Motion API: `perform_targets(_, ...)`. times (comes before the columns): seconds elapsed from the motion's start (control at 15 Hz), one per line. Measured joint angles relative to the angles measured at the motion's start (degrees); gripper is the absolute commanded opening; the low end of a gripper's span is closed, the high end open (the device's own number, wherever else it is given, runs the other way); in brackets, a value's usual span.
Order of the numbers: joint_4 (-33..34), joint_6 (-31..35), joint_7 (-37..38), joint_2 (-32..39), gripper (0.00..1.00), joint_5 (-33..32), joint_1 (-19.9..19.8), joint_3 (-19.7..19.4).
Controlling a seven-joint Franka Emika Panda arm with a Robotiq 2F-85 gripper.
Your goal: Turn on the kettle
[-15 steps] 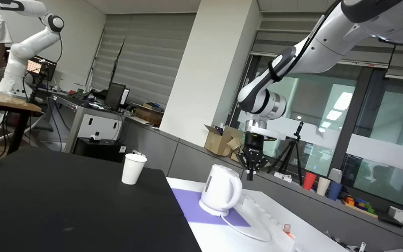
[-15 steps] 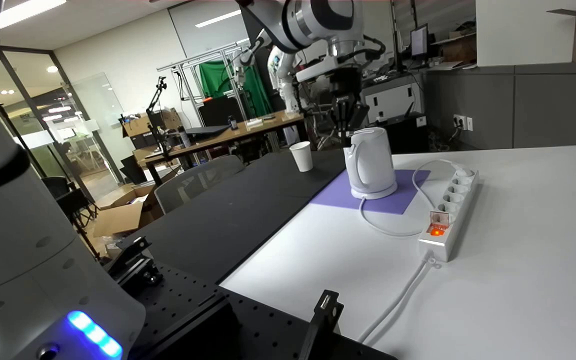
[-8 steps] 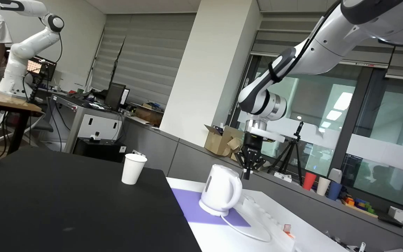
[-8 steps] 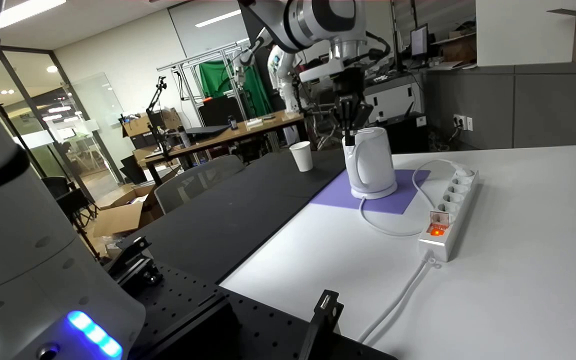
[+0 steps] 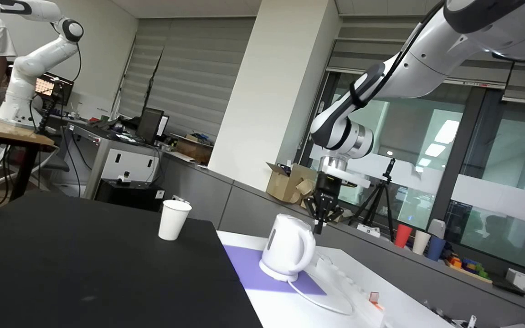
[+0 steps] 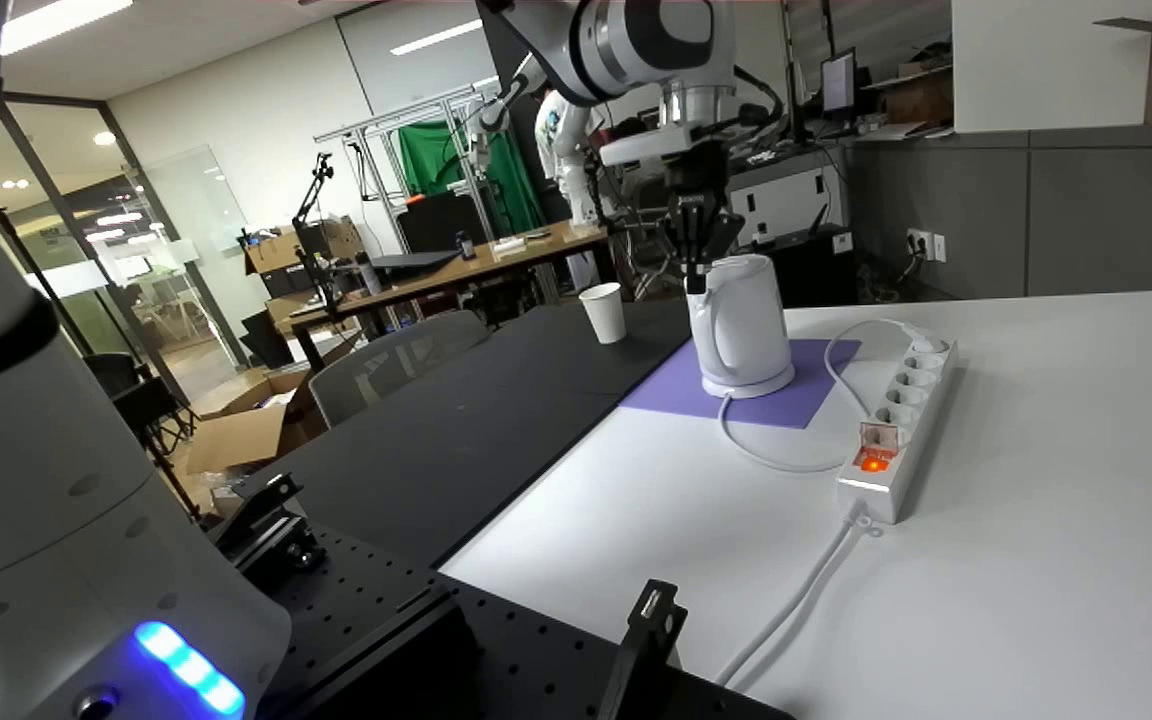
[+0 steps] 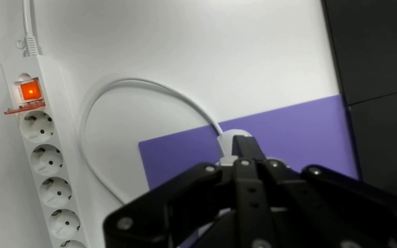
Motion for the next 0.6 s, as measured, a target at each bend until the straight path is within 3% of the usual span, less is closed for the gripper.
perform_targets(0.6,-0.02,2.26,-3.74,0.73,0.00,2.14,-0.81,0.97)
